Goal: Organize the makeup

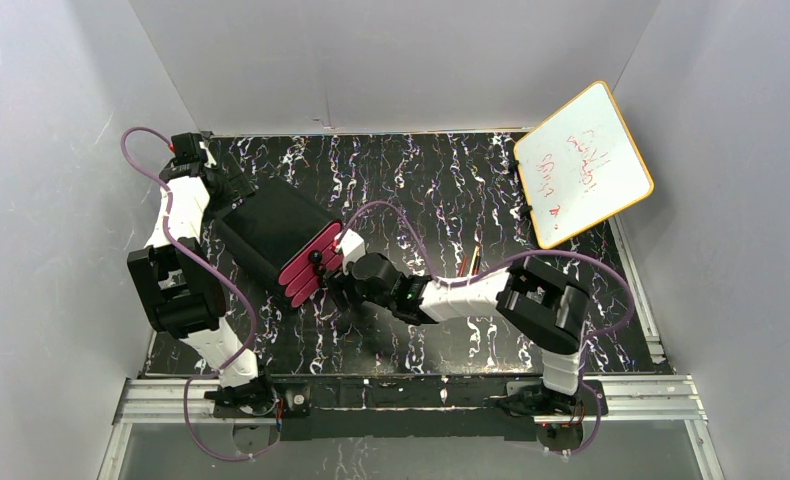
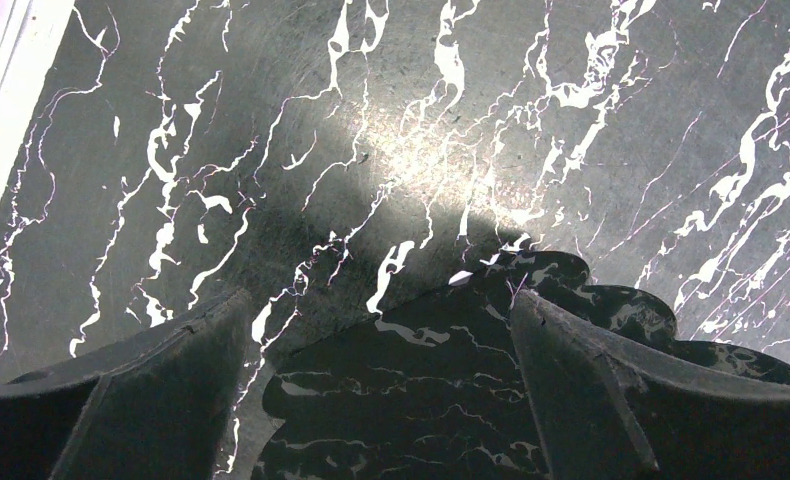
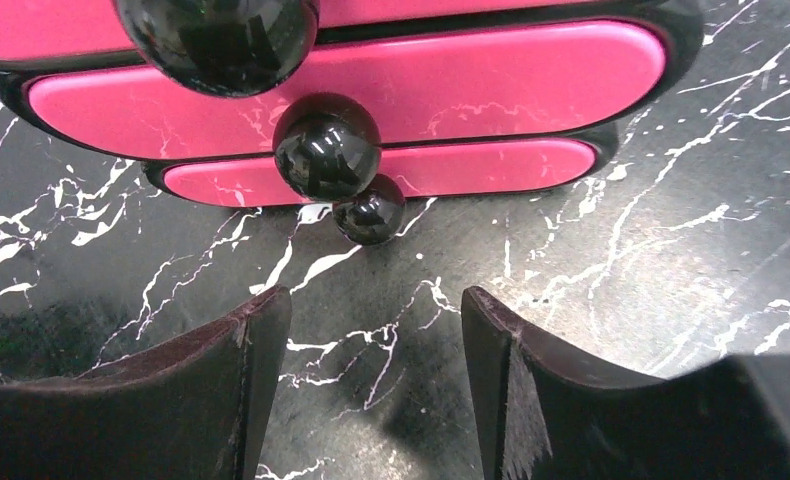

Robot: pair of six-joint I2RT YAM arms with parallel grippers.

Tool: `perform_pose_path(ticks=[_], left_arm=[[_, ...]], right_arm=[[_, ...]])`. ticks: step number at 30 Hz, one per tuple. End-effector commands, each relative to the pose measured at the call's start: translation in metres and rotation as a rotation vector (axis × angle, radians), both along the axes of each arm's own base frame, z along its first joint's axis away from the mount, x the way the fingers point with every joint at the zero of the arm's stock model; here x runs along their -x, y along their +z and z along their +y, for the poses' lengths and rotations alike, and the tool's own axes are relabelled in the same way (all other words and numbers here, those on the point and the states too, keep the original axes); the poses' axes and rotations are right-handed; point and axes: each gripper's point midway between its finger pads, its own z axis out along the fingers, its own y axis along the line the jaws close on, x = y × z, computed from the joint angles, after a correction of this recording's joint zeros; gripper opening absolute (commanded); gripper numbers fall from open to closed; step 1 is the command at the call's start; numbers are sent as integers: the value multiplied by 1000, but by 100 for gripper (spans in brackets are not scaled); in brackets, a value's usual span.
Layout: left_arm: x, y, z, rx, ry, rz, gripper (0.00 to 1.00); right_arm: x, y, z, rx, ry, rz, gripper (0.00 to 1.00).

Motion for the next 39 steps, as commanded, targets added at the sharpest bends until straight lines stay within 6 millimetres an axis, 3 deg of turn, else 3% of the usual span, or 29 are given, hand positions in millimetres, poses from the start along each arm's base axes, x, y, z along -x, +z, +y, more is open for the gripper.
perform_pose_path(ticks=[1, 18, 28, 34, 39], left_arm=[[10, -8, -16, 30, -56, 70, 98], [8, -10, -15, 29, -56, 77, 98], [7, -9, -14, 29, -56, 75, 99], [6, -9, -14, 29, -57, 75, 98], [7, -9, -14, 29, -58, 76, 98]], right_arm=[[-8, 25, 31, -97, 8, -33, 70], [-14, -6, 58, -57, -12, -12, 53], [-16, -25, 56, 7, -70, -35, 36], [-7, -22, 38, 44, -61, -60, 34], [8, -20, 1, 85, -57, -69, 34]])
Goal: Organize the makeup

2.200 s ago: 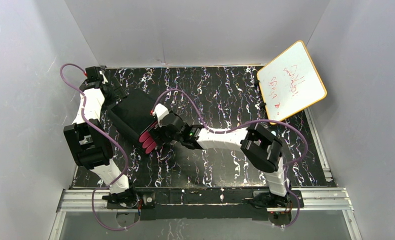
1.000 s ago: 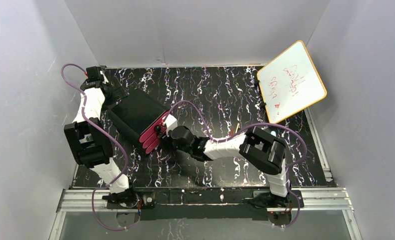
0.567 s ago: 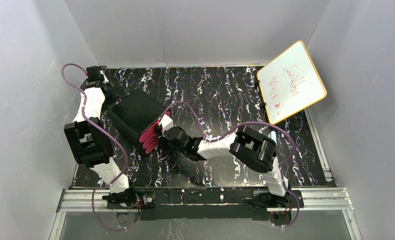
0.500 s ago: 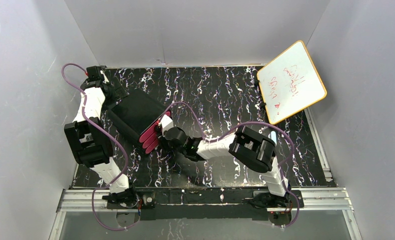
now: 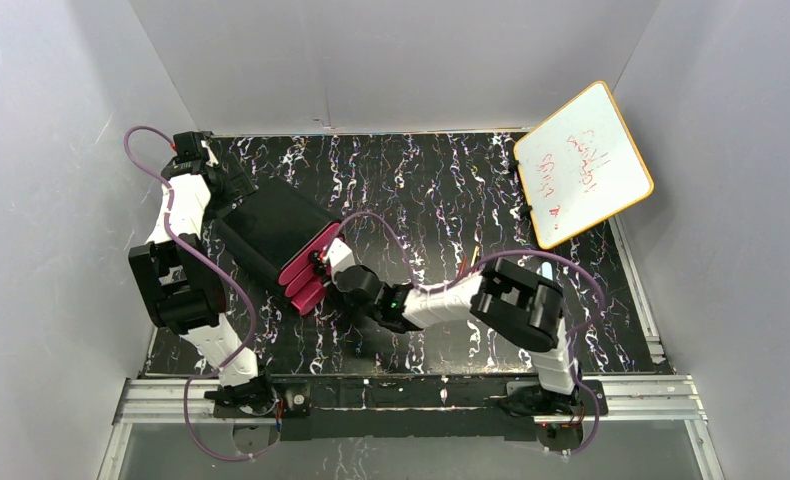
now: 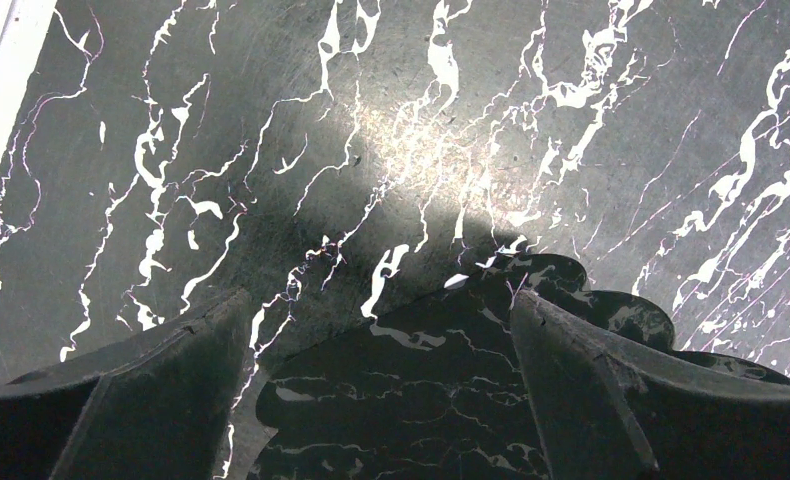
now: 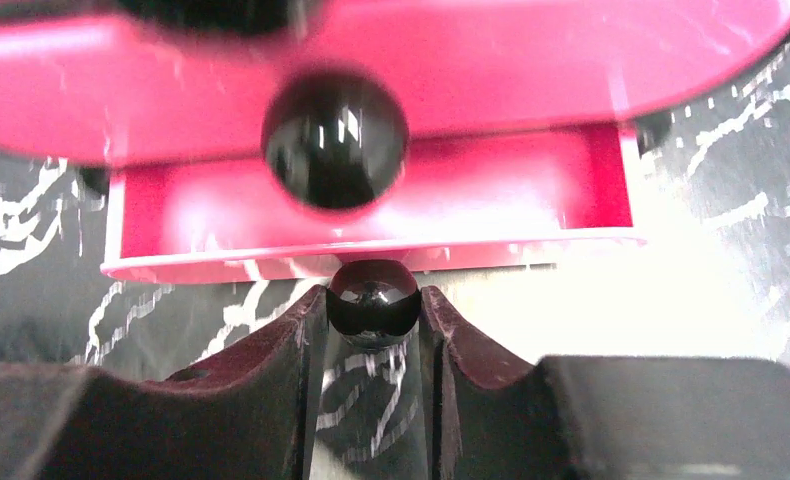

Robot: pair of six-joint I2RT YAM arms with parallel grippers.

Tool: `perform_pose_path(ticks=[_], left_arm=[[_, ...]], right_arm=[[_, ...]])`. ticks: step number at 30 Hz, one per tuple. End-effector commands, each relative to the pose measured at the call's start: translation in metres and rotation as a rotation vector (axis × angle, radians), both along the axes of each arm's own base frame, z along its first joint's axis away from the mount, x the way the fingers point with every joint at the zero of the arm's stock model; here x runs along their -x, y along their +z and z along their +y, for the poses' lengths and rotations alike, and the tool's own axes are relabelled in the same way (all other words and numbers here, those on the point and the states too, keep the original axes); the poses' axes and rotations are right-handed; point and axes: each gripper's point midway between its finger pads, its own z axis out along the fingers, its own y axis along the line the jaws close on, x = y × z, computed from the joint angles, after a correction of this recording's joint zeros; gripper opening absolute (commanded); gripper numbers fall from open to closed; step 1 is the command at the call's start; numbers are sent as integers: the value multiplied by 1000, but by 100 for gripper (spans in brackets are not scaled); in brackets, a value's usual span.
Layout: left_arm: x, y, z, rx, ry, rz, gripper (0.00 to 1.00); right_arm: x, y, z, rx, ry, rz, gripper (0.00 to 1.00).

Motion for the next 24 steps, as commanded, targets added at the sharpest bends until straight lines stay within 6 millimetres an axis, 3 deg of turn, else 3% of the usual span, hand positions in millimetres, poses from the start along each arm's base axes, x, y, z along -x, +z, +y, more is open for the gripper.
perform_pose_path(ticks=[1, 8, 15, 16, 19, 21, 24], left_arm=[[12, -5, -12, 20, -50, 64, 98], [12, -5, -13, 20, -51, 65, 98], [13, -4, -14, 17, -51, 65, 98], [13, -5, -13, 17, -51, 65, 98], [13, -4, -13, 15, -51, 65, 98], [13, -4, -14, 14, -53, 64, 98], [13, -4, -14, 13, -54, 63, 98]], right_arm=[[15, 16, -33, 25, -2, -26, 34], [37, 17, -69, 54, -5, -2, 35], [44, 8, -81, 94, -5, 5, 39], [45, 7, -81, 99, 0, 5, 43], [47, 7, -79, 125, 11, 17, 72], [46, 12, -82, 147, -3, 17, 79], [40, 38, -96, 148, -61, -5, 80]])
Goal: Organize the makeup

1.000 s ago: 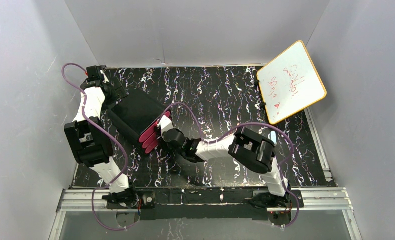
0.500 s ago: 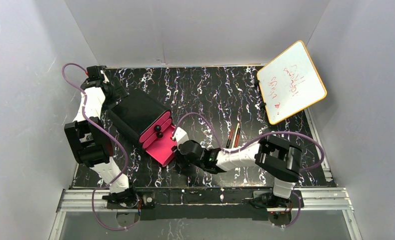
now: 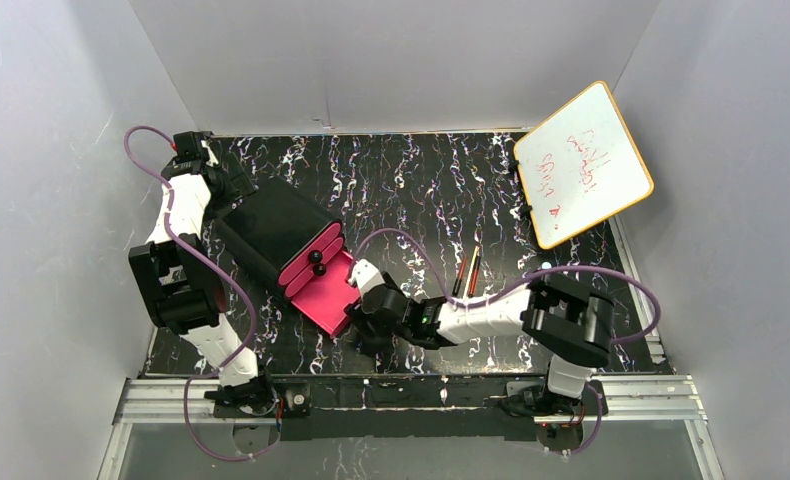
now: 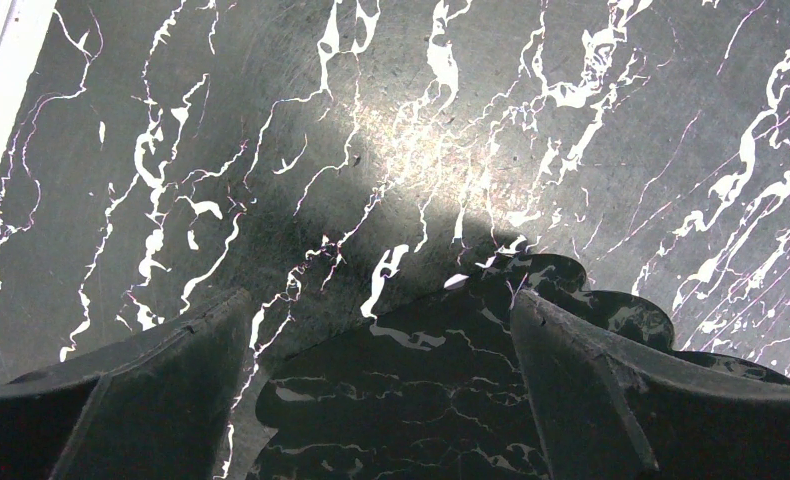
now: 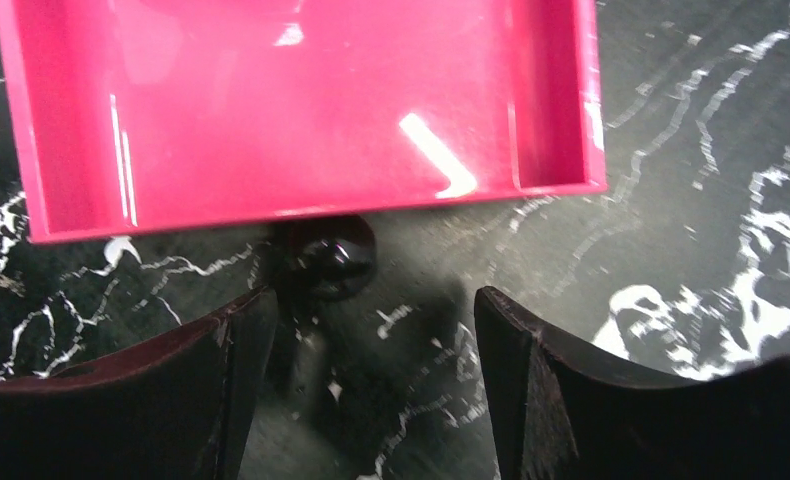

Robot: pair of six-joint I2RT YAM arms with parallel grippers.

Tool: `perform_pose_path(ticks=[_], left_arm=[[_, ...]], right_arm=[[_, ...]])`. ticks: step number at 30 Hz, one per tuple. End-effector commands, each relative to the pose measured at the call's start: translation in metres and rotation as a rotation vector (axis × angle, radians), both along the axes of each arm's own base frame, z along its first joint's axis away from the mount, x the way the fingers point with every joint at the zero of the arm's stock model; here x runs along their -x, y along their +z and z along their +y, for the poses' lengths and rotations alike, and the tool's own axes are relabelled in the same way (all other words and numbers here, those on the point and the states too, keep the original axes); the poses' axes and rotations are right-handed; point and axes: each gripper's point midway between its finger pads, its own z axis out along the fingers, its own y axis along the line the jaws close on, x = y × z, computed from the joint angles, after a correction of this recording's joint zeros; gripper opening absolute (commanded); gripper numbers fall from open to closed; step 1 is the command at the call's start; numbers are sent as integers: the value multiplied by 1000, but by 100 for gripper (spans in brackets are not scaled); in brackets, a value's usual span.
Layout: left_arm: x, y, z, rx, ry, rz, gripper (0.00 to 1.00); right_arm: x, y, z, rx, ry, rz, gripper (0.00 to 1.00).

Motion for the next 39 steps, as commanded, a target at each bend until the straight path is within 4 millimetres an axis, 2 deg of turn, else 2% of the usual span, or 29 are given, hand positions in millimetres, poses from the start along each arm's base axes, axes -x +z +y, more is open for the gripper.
perform_pose_path(ticks=[1, 4, 5, 7, 11, 12, 14, 17, 20, 25, 32, 39], left_arm=[[13, -5, -13, 14, -53, 66, 98], [14, -4, -14, 15, -54, 65, 98], [13, -4, -14, 14, -52, 62, 99], [13, -4, -14, 15, -52, 61, 98], [13, -3, -15, 23, -54, 59, 99], [13, -2, -17, 25, -57, 55, 98], [14, 0, -17, 25, -58, 51, 98], [16, 1, -17, 20, -55, 49, 98], [17, 1, -17, 20, -55, 49, 98], [17, 2, -17, 19, -56, 46, 98], [17, 0, -17, 20, -56, 50, 98], [17, -1, -18, 22, -56, 51, 98]], right_arm=[[-12, 67, -12, -62, -97, -70, 81], [-30, 124, -41, -135, -247, -144, 85], [-40, 135, -57, -126, -315, -157, 85], [-63, 139, -92, -67, -463, -116, 83], [-111, 122, -152, -14, -706, 34, 73], [-131, 102, -176, -13, -789, 122, 69], [-143, 88, -189, -15, -848, 217, 65], [-154, 74, -196, -18, -887, 338, 59], [-160, 67, -194, -34, -893, 397, 54], [-160, 53, -192, -37, -892, 462, 50], [-148, 36, -196, 1, -909, 522, 49], [-128, 22, -205, 21, -940, 574, 49]])
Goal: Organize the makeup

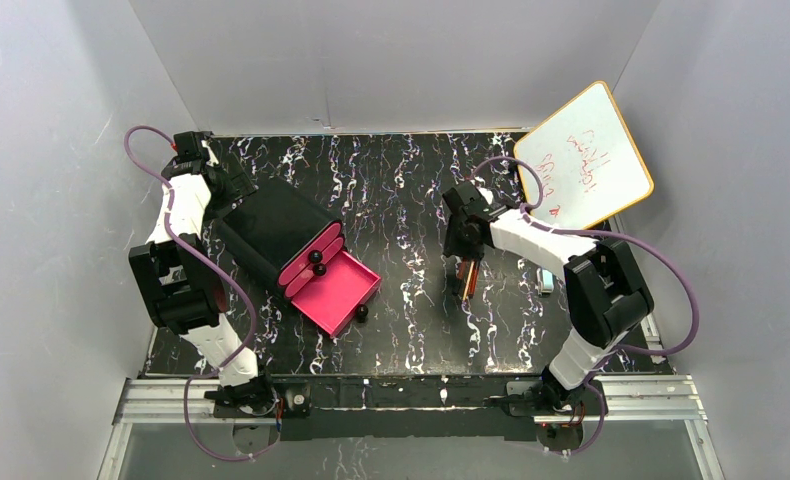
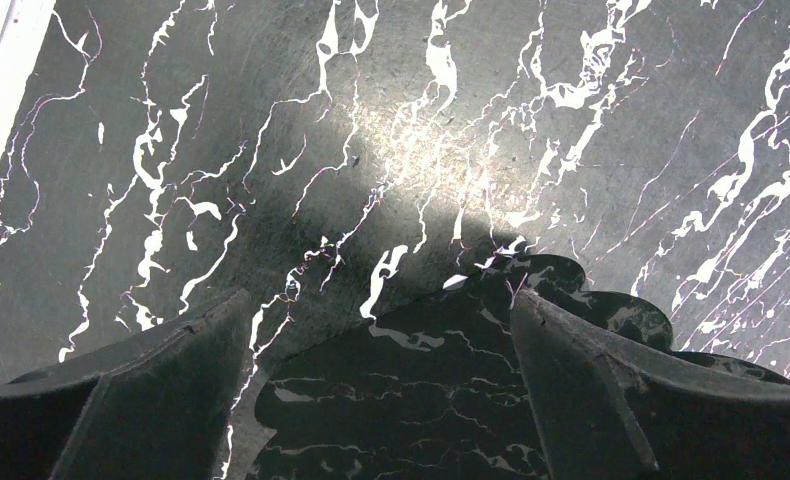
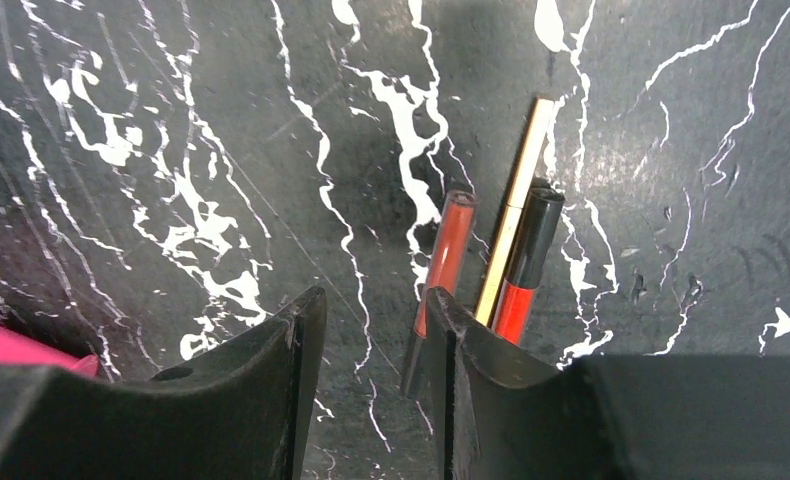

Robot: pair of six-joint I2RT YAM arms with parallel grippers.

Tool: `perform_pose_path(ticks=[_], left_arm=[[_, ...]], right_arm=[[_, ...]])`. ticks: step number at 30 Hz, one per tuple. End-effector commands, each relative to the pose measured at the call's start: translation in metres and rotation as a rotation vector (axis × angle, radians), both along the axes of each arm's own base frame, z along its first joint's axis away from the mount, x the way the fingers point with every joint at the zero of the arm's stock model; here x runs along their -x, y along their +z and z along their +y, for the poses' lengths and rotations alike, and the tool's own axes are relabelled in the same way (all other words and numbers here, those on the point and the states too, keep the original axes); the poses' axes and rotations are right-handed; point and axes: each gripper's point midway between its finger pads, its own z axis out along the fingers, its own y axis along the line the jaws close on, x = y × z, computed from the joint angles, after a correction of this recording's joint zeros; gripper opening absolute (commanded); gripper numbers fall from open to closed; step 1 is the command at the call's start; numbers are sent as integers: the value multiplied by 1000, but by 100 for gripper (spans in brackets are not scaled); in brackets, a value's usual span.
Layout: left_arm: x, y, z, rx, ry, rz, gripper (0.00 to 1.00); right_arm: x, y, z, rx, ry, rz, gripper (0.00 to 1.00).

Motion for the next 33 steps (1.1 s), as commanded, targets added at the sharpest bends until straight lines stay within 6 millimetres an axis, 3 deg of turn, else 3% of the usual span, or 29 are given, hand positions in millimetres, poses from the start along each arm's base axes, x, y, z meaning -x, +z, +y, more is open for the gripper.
perform_pose_path(ticks=[1, 12, 20, 26, 29, 32, 33], left_arm=[[17, -2, -17, 22, -55, 55, 98], [17, -3, -16, 20, -53, 56, 98], [17, -2, -16, 16, -53, 54, 98], [18, -4, -16, 16, -52, 59, 99], [18, -4, -16, 16, -52, 60, 98], [18, -5, -15, 15, -51, 61, 98], [18, -5, -15, 15, -51, 60, 98]], right_arm=[[16, -6, -7, -8, -36, 47, 49], [40, -26, -13, 1, -57, 113, 47], [44, -41, -10, 20, -46, 138, 40], [46, -51, -9, 43, -34, 153, 30], [46, -54, -8, 50, -28, 160, 19], [45, -54, -6, 60, -16, 155, 1], [44, -51, -4, 70, -7, 145, 1]])
